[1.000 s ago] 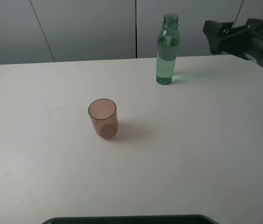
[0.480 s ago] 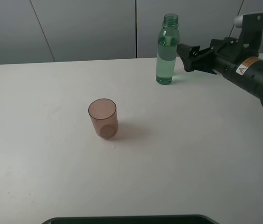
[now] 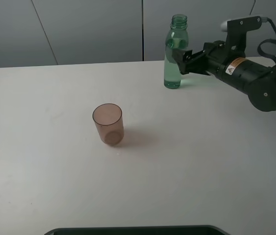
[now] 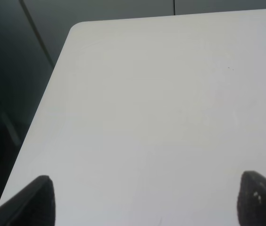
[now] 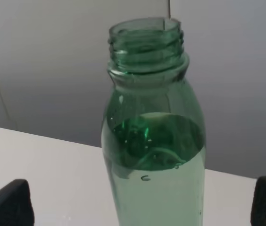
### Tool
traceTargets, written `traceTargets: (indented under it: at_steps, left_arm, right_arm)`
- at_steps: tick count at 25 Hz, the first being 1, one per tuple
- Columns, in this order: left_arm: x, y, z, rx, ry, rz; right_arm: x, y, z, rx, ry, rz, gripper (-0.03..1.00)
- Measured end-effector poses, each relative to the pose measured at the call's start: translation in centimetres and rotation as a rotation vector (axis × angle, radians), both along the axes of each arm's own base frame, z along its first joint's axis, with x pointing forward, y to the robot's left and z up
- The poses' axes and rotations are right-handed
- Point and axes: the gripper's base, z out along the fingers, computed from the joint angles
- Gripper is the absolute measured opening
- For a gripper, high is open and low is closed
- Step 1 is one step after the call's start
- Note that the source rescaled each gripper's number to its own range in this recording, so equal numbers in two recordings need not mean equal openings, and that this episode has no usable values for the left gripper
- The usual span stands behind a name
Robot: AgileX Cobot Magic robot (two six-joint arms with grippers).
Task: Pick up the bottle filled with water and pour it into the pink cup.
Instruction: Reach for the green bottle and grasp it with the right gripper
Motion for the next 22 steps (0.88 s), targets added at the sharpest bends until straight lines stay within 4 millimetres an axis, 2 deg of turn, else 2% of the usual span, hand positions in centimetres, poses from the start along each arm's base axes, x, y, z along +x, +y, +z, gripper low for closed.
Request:
traceTargets:
  at_steps: [15,22]
  left_arm:
    - [0.0,0.0,0.0,0.000,0.000,0.000]
    - [0.0,0.0,0.0,0.000,0.000,0.000]
  right_arm:
    - [4.5,1.0,-2.1,-0.039,0.056,-0.015,1.00]
    - [5.6,1.2,-2.4,-0.020,0.074,-0.025,1.00]
